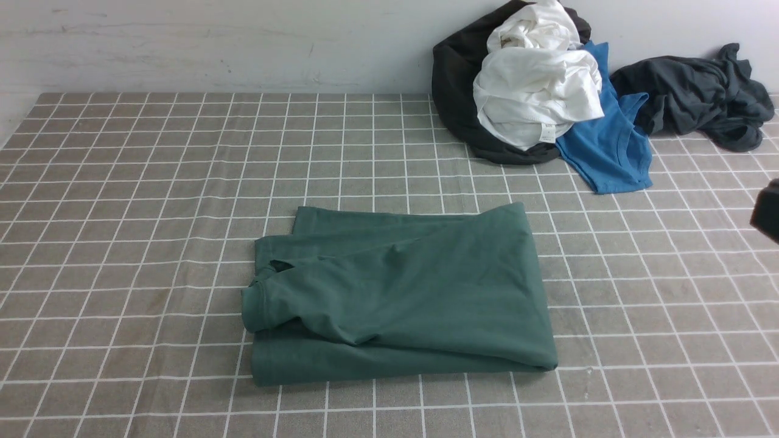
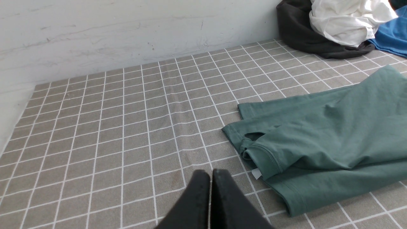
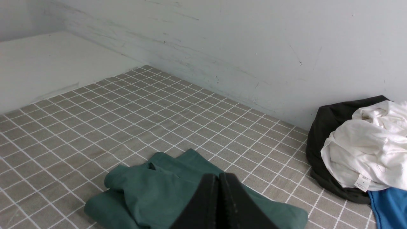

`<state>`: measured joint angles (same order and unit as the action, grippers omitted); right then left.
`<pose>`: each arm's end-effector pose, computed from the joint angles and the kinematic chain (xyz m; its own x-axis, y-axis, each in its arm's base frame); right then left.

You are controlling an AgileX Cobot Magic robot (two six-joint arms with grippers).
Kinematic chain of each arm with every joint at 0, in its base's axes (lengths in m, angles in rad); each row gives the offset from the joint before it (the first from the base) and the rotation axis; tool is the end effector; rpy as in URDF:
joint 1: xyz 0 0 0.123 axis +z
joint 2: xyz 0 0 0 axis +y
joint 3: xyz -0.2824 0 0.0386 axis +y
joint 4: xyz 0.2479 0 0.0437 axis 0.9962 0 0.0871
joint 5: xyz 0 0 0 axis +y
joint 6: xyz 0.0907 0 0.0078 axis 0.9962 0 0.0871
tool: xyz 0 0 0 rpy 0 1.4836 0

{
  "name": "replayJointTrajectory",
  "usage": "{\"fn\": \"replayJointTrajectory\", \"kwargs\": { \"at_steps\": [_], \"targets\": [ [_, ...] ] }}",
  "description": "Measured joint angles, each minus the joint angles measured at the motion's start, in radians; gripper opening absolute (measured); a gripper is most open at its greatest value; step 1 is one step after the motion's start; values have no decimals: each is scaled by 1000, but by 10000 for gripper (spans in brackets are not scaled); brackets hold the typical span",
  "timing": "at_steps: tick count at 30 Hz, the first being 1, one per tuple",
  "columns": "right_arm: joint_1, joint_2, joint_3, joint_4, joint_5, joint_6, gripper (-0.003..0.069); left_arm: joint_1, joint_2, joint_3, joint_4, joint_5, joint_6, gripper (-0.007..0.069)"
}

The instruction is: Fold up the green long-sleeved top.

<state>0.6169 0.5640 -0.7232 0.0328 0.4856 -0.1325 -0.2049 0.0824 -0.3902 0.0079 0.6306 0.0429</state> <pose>0.0875 0.0637 0.3674 -0.1310 -0.2196 -0.9668 -0.6074 0.7885 -0.0968 0.0326 -0.0063 0.2801 -0.2185 0.0957 -0.9711 0.2100 0.9765 0.0490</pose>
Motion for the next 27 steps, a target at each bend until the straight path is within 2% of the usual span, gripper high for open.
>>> {"fn": "replayJointTrajectory", "kwargs": {
  "at_steps": [13,17,23,26,27],
  "targets": [
    [0,-2,8,1,29,0,-14,0,0,0,0,0,0,-7],
    [-17,-32,100,-7,-60,24,-14,0,0,0,0,0,0,-7],
    [-215,-163,361,-18,-353,143,-14,0,0,0,0,0,0,-7],
    [-427,-293,541,-18,-449,226,-14,0,0,0,0,0,0,-7],
    [-437,-300,550,-18,-451,230,-14,0,0,0,0,0,0,-7]
  ]
}}
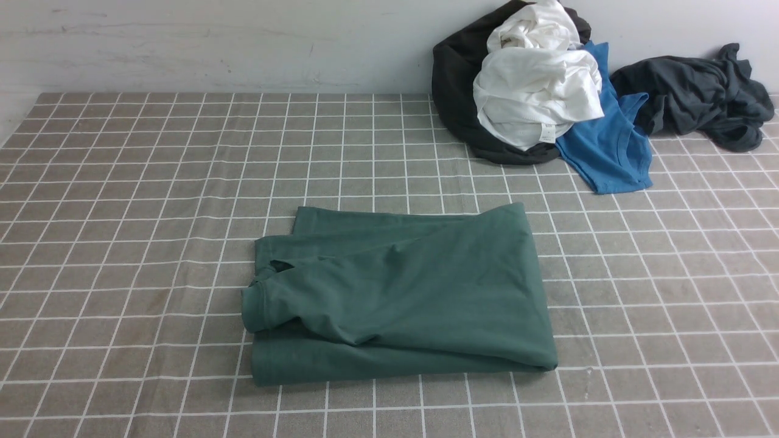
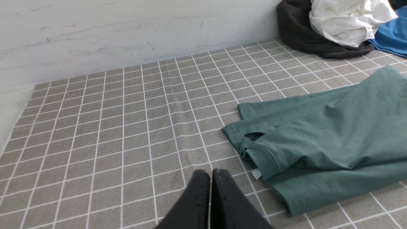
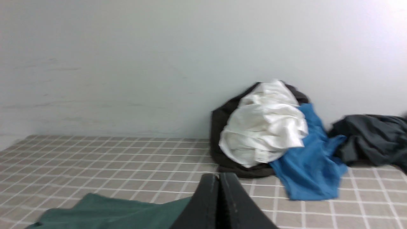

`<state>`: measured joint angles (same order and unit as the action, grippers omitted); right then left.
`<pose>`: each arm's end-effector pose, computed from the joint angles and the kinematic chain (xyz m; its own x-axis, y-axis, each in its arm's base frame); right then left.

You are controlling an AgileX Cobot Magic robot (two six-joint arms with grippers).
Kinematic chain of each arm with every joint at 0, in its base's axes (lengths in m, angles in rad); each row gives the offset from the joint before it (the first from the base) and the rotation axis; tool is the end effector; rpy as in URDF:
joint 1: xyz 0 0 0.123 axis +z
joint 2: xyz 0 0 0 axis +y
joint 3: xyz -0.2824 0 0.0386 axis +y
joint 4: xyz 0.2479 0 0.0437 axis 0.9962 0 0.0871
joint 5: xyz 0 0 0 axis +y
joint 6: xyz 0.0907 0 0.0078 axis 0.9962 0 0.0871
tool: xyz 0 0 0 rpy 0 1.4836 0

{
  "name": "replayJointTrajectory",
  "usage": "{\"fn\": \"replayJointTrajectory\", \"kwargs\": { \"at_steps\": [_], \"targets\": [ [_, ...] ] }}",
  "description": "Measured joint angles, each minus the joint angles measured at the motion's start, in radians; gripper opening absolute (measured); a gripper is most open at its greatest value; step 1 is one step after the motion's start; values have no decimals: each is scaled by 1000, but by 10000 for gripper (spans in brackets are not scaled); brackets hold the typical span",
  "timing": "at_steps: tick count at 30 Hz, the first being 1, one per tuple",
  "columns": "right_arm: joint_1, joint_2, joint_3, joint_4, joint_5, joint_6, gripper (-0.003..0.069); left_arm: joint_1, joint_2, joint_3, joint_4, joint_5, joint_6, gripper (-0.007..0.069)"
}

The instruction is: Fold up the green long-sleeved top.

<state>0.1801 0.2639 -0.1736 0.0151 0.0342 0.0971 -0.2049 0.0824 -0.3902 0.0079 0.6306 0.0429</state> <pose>0.0780 0.0142 0.2516 -0.0566 0.1035 -0.9930 -0.1744 0.9783 0.1119 0.0326 -0.0063 0.2801 -0.2185 0.0957 -0.9711 0.2100 0.9765 0.0490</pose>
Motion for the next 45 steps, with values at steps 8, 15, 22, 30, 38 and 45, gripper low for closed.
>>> {"fn": "replayJointTrajectory", "kwargs": {
  "at_steps": [8,15,22,30,38,45],
  "targets": [
    [-253,-258,200,-57,122,108,-14,0,0,0,0,0,0,-7],
    [-245,-274,201,-79,304,111,-14,0,0,0,-1,-1,0,-7],
    [-191,-274,200,-82,310,110,-14,0,0,0,-1,-1,-1,-7],
    [-186,-274,200,-82,312,110,-14,0,0,0,-1,-1,-1,-7],
    [-186,-274,200,-82,313,110,-14,0,0,0,-1,-1,-1,-7],
    [-186,-274,200,-82,313,110,-14,0,0,0,-1,-1,-1,-7]
  ]
}}
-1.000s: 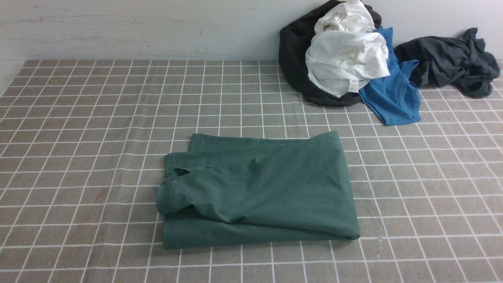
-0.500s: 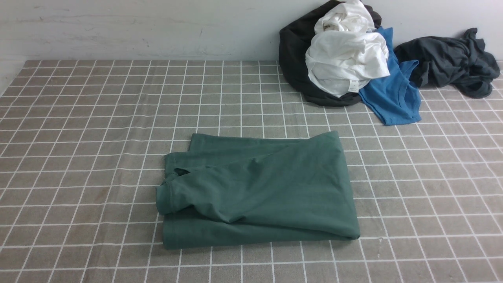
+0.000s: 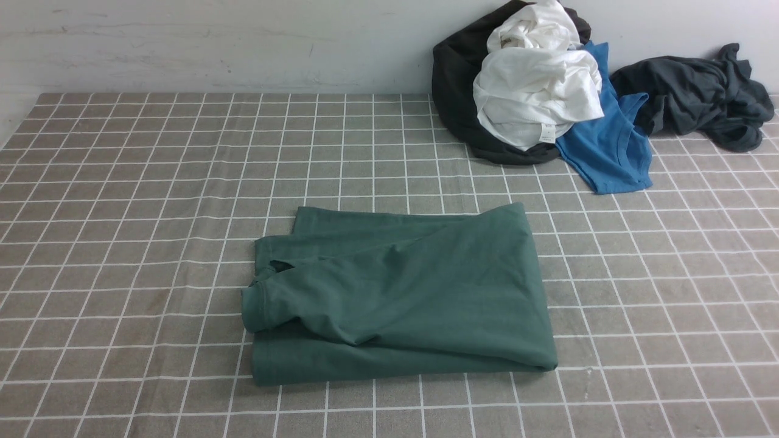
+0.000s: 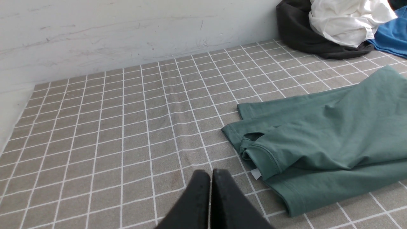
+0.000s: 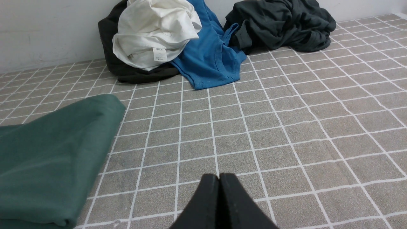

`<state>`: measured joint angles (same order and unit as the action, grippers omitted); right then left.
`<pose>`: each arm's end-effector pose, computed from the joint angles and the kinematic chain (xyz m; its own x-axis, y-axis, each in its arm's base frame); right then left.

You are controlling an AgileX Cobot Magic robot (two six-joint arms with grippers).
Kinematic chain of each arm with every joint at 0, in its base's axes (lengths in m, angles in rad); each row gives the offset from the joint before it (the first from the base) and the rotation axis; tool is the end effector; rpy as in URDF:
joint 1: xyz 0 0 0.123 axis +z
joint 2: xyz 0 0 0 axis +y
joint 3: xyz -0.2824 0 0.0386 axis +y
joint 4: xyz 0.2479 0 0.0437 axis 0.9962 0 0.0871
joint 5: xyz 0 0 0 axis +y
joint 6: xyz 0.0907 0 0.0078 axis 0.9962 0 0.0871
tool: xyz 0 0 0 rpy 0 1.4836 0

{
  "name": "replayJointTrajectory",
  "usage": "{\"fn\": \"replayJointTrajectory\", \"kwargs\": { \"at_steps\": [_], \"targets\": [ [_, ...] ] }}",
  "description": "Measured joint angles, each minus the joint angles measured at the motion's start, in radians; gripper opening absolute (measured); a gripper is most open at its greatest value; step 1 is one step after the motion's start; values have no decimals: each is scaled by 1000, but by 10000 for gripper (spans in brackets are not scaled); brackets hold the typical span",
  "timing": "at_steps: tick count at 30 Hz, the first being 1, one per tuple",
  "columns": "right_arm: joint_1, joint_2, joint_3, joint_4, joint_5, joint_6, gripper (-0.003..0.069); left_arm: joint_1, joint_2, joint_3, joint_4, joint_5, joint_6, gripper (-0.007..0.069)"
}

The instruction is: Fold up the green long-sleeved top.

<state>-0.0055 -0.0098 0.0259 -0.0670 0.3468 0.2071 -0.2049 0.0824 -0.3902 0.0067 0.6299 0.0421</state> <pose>0.0534 -0.0024 0.1737 -0.2648 0.1450 -0.9533 0.0661 0.9890 0.1321 0.0326 -0.0064 0.2802 -0.2181 0.0938 -0.9714 0.2103 0.9765 0.0471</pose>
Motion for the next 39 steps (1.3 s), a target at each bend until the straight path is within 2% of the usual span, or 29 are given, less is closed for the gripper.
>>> {"fn": "replayJointTrajectory", "kwargs": {
  "at_steps": [14,21,25,29,35,39],
  "targets": [
    [0,0,0,0,0,0,-14,0,0,5,23,-14,0,-7],
    [0,0,0,0,0,0,-14,65,-39,169,23,-242,0,-7],
    [0,0,0,0,0,0,-14,178,-92,331,23,-379,0,-7],
    [0,0,0,0,0,0,-14,212,-93,413,23,-389,0,-7],
    [0,0,0,0,1,0,-14,211,-93,417,18,-288,0,-7],
    [0,0,0,0,1,0,-14,210,-93,417,-7,-282,0,-7]
  ]
}}
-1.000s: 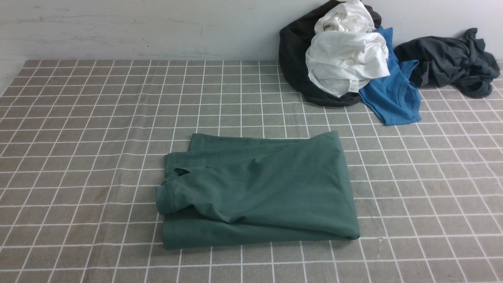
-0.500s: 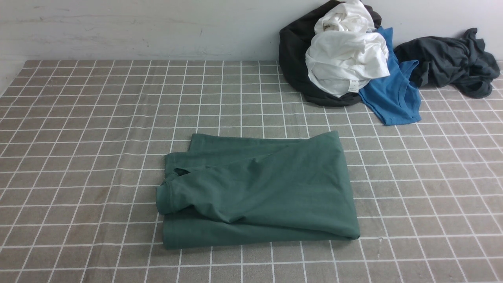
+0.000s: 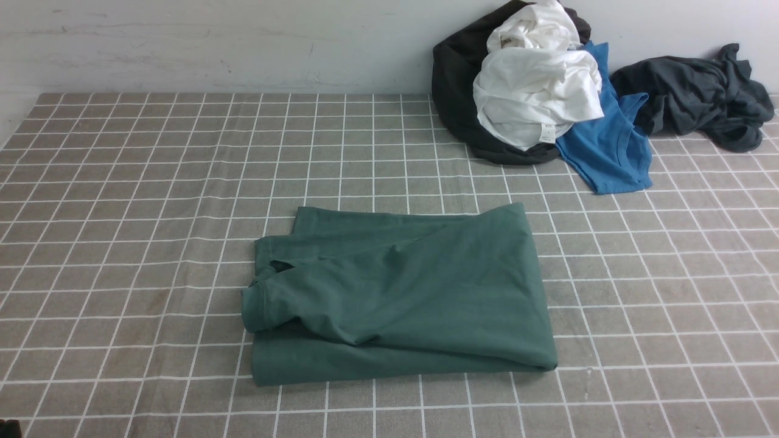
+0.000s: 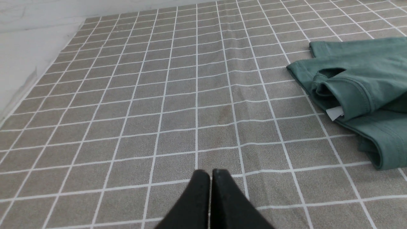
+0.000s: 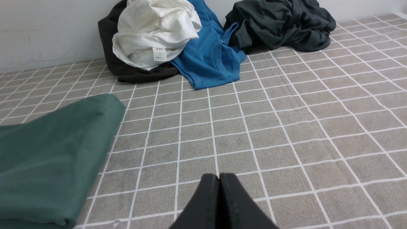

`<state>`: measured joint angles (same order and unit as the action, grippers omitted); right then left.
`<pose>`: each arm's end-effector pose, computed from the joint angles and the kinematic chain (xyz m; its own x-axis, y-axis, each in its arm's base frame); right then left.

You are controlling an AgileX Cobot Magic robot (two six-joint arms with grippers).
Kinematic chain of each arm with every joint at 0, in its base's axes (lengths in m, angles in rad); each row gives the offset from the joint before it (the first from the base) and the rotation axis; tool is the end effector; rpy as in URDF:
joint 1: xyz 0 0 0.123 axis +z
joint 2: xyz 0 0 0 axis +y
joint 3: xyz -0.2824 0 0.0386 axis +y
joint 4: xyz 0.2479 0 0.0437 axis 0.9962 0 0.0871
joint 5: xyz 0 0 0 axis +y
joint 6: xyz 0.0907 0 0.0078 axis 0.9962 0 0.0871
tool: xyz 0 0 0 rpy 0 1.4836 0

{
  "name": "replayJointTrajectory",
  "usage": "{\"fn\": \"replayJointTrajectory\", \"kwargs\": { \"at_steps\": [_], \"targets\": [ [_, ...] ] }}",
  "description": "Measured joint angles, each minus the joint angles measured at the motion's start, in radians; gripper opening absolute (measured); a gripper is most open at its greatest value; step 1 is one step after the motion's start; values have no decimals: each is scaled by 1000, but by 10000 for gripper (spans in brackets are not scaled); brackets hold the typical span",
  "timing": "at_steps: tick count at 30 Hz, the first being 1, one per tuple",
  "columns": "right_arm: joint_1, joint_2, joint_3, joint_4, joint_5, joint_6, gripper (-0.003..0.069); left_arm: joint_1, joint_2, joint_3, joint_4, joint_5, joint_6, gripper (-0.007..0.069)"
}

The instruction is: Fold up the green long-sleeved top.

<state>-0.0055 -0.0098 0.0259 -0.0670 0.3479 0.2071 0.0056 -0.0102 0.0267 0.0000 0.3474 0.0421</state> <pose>0.0533 -0.0024 0.1736 -0.2658 0.1450 -0.9531 0.0663 0.9890 0.1320 0.0533 0.0003 0.1733 -0.2732 0.0406 -0.9611 0.0059 0.9992 0.0405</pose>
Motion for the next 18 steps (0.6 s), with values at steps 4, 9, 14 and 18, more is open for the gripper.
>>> {"fn": "replayJointTrajectory", "kwargs": {
  "at_steps": [4,9,14,18],
  "targets": [
    [0,0,0,0,0,0,-14,0,0,0,-5,0,0,-7],
    [0,0,0,0,0,0,-14,-1,0,0,-8,0,0,-7],
    [0,0,0,0,0,0,-14,-1,0,0,-9,0,0,-7],
    [0,0,0,0,0,0,-14,-1,0,0,-9,0,0,-7]
  ]
}}
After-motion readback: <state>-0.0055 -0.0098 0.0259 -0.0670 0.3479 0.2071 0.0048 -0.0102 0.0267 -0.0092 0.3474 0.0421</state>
